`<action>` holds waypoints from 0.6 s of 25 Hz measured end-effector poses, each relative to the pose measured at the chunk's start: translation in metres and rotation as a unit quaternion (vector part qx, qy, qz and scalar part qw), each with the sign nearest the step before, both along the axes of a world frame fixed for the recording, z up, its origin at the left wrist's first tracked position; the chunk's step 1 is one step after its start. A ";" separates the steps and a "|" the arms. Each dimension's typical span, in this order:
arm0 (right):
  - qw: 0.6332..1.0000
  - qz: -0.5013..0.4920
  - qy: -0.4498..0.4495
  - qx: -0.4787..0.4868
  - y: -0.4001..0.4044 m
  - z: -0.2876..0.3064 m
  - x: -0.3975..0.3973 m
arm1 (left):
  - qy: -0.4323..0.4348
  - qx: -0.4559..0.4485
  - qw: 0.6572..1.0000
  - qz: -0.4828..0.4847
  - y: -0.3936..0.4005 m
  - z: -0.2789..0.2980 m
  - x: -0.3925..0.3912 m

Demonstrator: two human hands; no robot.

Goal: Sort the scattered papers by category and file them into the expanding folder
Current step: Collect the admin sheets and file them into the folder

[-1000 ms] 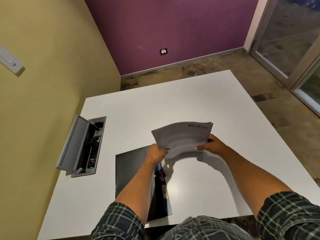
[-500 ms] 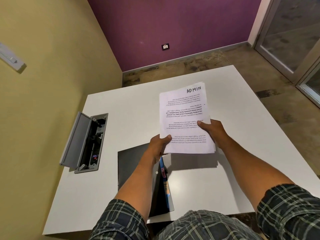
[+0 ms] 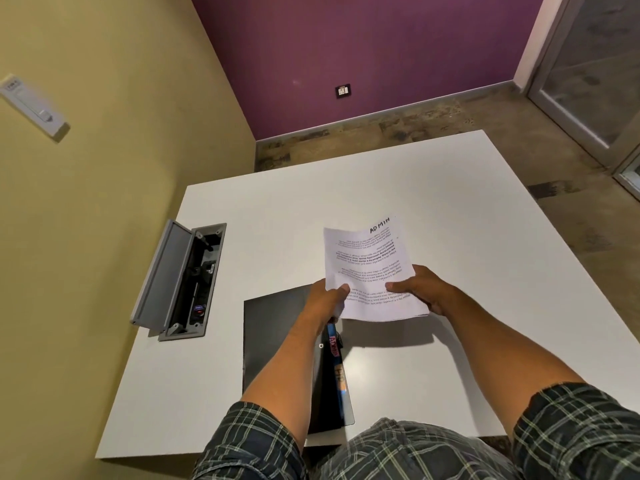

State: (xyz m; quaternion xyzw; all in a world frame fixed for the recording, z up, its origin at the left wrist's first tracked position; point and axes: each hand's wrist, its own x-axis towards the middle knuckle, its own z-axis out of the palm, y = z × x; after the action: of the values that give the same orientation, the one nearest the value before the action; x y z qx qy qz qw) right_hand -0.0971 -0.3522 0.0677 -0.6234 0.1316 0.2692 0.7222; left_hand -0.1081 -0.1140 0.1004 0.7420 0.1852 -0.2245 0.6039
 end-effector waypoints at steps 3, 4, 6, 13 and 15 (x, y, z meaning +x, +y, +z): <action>1.000 0.007 0.005 0.006 0.009 -0.008 -0.005 | -0.032 0.048 0.998 0.022 0.012 -0.007 -0.006; 1.000 0.013 0.010 0.001 0.013 -0.010 -0.007 | -0.037 0.074 0.996 0.028 0.016 -0.009 -0.007; 0.998 0.036 0.022 -0.048 0.021 -0.014 -0.012 | -0.042 0.113 0.992 0.039 0.020 -0.014 -0.008; 0.989 0.020 -0.002 -0.147 0.026 -0.026 -0.014 | -0.086 0.119 0.988 0.044 0.027 -0.022 -0.012; 0.988 -0.006 -0.018 -0.151 0.022 -0.029 -0.015 | -0.093 0.136 0.984 0.066 0.033 -0.025 -0.016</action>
State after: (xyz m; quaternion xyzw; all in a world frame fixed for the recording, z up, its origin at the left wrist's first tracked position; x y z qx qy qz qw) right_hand -0.1124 -0.3303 0.0389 -0.7292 0.1620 0.2305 0.6237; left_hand -0.1243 -0.0810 0.0749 0.8210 0.2053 -0.0866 0.5257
